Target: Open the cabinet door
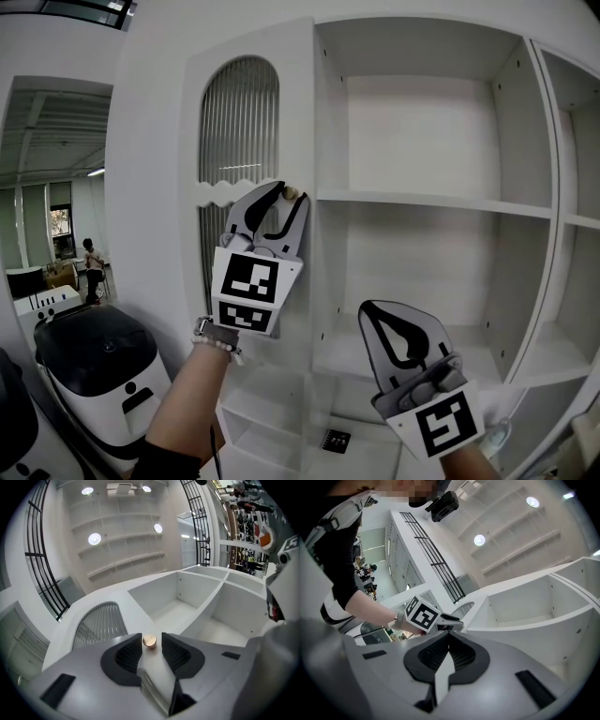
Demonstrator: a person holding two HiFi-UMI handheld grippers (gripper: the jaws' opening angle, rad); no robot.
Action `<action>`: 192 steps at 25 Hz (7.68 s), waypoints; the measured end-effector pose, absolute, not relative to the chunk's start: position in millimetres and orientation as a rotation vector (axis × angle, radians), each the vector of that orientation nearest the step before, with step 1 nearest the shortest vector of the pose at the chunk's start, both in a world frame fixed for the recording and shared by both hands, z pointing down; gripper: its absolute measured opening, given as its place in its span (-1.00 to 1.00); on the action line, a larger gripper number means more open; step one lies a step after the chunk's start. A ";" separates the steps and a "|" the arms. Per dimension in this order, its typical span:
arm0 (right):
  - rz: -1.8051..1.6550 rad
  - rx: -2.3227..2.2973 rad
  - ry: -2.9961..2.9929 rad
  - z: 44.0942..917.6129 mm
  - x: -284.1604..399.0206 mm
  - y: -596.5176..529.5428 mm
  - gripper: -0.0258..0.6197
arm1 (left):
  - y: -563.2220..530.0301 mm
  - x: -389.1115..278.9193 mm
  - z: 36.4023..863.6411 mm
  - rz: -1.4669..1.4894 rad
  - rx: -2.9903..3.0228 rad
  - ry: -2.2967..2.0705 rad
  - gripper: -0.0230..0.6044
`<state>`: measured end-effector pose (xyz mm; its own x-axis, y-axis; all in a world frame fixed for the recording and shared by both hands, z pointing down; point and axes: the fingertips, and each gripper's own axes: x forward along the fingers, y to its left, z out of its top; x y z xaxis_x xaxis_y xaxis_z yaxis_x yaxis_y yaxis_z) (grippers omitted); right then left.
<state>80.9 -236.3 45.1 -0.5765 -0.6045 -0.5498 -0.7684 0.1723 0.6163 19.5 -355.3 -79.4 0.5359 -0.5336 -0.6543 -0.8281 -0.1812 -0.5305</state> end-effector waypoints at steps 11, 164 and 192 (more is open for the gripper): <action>1.366 -1.348 2.251 42.7 81.6 -236.3 -0.92 | -357.1 15.3 -81.1 0.405 -1.878 1.133 -0.68; 1.128 -0.688 2.541 92.8 -83.8 -207.7 -0.58 | -233.5 -80.9 183.2 0.167 -2.110 1.366 -0.53; 1.042 -0.641 2.600 134.0 -101.9 -204.0 -0.91 | -209.6 -148.7 187.6 0.128 -2.067 1.539 -0.60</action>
